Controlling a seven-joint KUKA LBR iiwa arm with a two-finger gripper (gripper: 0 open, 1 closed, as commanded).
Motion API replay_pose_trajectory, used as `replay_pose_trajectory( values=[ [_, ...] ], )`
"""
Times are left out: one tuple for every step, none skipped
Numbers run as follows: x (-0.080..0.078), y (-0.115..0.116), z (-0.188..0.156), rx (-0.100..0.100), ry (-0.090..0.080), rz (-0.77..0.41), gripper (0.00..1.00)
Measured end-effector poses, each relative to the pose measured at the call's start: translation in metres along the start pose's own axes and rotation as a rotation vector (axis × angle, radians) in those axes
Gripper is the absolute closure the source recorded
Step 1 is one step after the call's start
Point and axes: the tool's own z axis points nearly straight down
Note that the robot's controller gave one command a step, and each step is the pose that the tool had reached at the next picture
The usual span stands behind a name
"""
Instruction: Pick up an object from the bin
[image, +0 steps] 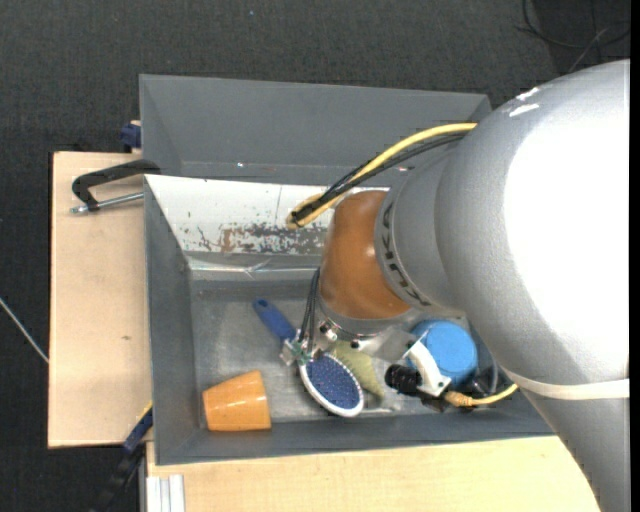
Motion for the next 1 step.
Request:
replay_pose_trajectory(
  values=[
    [-0.0007, 0.0023, -0.0652, 0.002, 0.002, -0.002, 1.0]
  ],
)
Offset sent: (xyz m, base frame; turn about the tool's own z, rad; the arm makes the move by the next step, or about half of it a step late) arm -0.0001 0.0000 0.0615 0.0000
